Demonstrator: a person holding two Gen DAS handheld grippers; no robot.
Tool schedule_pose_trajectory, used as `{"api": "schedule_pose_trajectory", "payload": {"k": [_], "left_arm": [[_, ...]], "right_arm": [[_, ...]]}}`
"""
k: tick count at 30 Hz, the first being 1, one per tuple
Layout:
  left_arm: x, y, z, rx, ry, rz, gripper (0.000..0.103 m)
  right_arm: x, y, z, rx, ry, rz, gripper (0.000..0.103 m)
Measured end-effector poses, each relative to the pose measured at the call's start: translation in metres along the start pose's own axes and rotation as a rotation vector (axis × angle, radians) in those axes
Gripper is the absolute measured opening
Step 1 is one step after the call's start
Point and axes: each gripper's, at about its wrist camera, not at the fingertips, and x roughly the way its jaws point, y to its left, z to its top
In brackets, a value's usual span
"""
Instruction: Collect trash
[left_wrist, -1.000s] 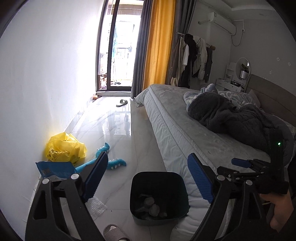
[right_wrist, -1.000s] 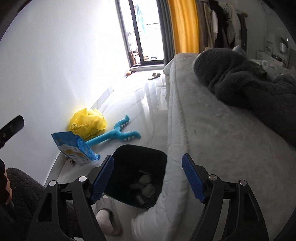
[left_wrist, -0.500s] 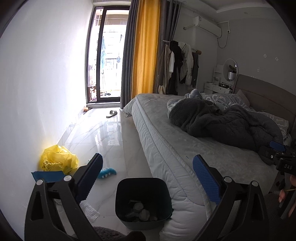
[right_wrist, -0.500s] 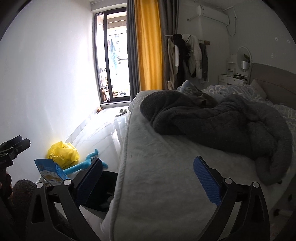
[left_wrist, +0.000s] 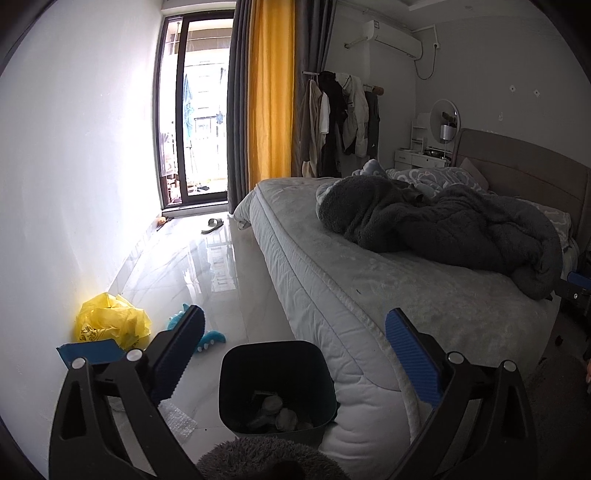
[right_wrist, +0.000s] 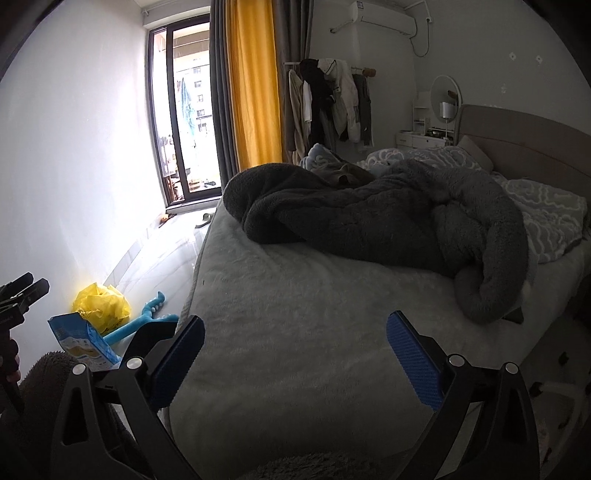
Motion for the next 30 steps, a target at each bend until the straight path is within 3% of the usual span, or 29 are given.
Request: {"api": "schedule_pose_trajectory", "payload": {"k": [7, 11, 30], "left_arm": [[0.003, 0.002, -0.001, -0.043, 0.019, 0.001, 0.100], [0.002, -0.006, -0.001, 0.000, 0.019, 0.019, 0.100], [0.005, -0.006, -0.002, -0.004, 0.033, 0.006, 0.100]], "right_arm": [[-0.011, -0.009, -0.002, 0.037, -0.042, 0.075, 0.100], [-0.012, -0.007, -0.002, 0.026, -0.042, 0.108, 0.100], [-0.018, 0.000, -0.003, 0.001, -0.058, 0.117, 0.100]]}}
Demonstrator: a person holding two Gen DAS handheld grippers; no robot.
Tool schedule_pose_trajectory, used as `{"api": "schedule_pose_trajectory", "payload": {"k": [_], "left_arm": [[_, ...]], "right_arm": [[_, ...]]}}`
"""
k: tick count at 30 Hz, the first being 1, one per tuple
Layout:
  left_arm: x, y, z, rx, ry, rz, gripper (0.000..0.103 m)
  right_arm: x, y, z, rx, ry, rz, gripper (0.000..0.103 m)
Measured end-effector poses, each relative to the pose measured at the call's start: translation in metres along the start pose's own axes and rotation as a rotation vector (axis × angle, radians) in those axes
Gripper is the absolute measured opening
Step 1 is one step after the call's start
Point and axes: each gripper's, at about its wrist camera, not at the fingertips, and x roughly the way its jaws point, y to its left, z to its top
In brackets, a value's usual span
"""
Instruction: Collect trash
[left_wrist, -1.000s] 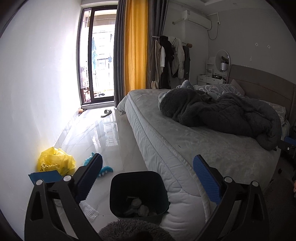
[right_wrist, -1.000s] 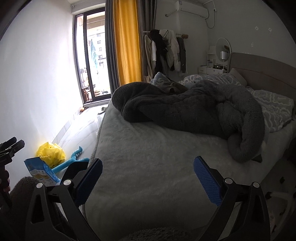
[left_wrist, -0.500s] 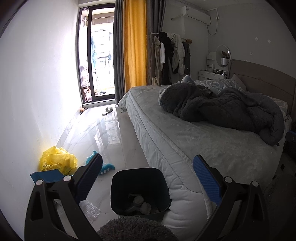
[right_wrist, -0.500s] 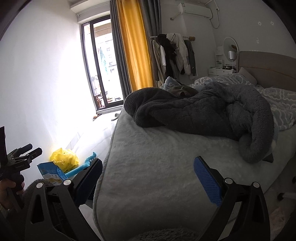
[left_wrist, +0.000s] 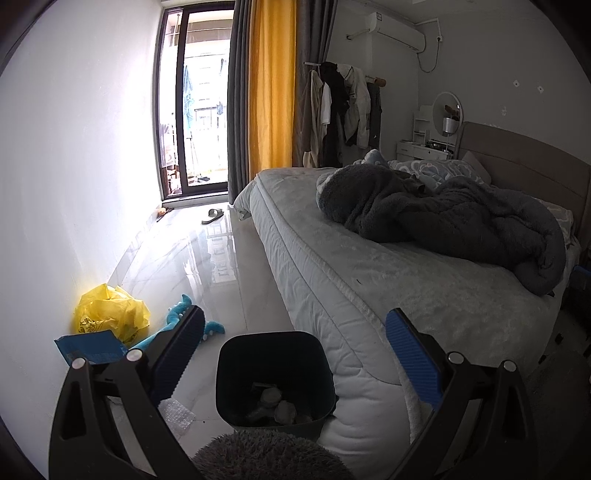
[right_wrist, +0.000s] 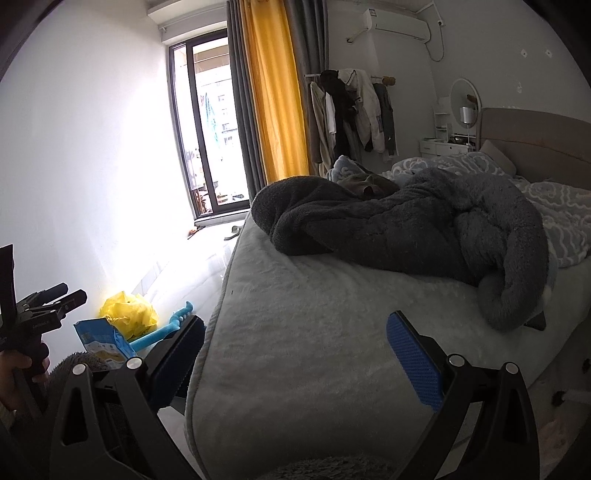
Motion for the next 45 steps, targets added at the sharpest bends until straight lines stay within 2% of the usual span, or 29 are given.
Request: {"api": "schedule_pose_trajectory", "payload": {"k": [45], "left_arm": [[0.0005, -0.0042, -0.0030, 0.008, -0.001, 0.000, 0.100]], "right_arm": [[-0.0001, -0.0014, 0.0002, 0.005, 0.001, 0.002, 0.100]]}}
